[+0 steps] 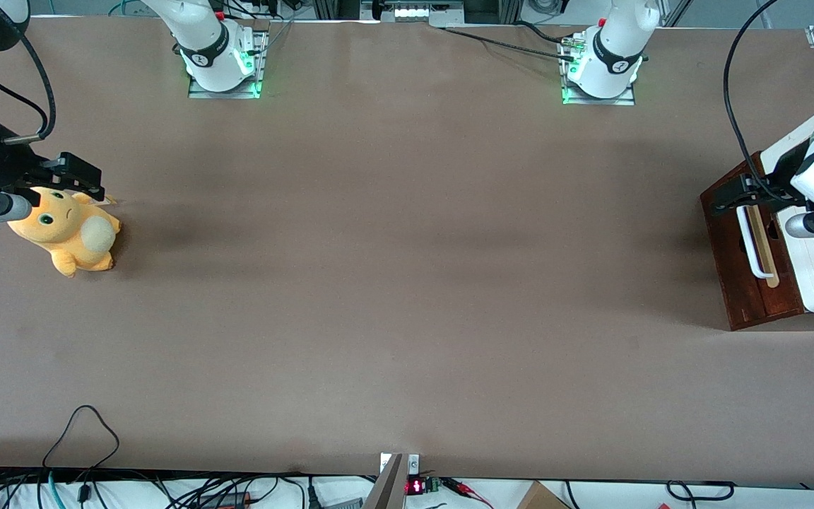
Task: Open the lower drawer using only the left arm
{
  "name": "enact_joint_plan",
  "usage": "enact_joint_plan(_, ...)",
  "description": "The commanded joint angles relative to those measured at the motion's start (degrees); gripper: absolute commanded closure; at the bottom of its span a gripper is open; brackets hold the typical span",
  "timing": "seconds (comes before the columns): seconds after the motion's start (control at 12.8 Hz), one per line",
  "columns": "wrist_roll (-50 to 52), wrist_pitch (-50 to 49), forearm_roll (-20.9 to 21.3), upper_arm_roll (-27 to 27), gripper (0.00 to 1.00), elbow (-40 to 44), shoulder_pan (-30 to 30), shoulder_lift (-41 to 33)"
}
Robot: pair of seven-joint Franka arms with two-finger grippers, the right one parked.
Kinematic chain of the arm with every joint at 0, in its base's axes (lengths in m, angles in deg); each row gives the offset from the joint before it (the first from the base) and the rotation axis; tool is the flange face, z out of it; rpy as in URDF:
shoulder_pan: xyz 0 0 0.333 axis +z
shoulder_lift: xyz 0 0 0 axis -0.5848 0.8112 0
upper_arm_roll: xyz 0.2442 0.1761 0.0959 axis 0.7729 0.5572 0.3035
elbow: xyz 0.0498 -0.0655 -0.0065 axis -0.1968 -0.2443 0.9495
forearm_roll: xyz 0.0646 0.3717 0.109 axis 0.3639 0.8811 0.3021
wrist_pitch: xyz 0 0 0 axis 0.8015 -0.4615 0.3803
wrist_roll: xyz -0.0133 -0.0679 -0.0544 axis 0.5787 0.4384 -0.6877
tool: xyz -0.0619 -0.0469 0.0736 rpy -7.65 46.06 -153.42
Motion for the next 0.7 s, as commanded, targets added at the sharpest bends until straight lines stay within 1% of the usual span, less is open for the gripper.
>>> enact_joint_plan(0.0,-1.12,-3.66,-0.64,-0.10,0.00,1.57,0.15,0.51)
enact_joint_plan(0.16,-1.03,-4.13,-0.38,-0.02,0.00,3.33,0.15,0.68)
enact_joint_plan(0.62,-1.65,-4.13,-1.08,0.07,0.00,3.42,0.24,0.77)
